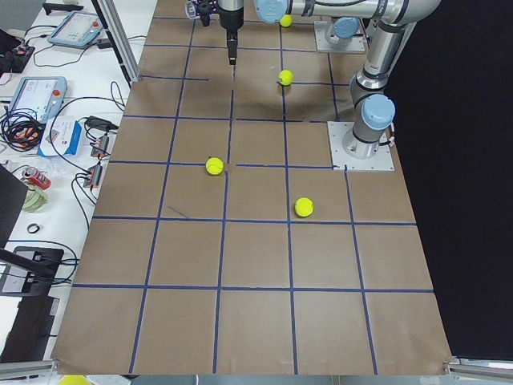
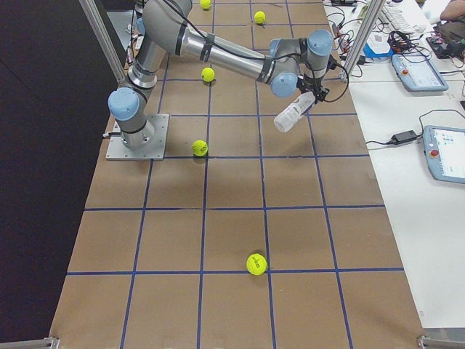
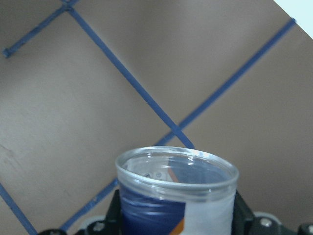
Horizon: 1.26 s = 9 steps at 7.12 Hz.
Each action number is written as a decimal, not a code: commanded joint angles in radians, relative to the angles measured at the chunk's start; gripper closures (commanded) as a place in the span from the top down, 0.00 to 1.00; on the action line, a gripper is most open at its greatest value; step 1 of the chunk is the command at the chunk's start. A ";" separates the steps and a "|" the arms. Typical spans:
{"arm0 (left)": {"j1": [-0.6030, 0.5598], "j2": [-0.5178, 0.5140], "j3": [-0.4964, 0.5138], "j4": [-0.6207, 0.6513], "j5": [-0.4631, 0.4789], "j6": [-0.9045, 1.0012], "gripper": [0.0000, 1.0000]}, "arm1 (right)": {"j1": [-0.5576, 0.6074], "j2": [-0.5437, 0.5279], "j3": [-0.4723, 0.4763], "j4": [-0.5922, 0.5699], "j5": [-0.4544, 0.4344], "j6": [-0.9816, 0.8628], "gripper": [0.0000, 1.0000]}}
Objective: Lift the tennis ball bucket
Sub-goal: 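Carry the can with the right gripper toward the table centre and lower it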
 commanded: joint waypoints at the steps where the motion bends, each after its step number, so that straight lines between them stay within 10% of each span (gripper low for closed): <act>1: 0.000 0.000 0.000 0.000 0.000 -0.001 1.00 | 0.166 0.013 0.049 -0.032 0.062 -0.159 0.50; 7: 0.000 0.000 0.000 0.002 0.000 -0.001 1.00 | 0.531 0.095 0.098 -0.180 -0.001 -0.216 0.58; 9: 0.000 0.000 0.000 0.000 0.000 0.001 1.00 | 0.533 0.109 0.121 -0.215 0.004 -0.213 0.97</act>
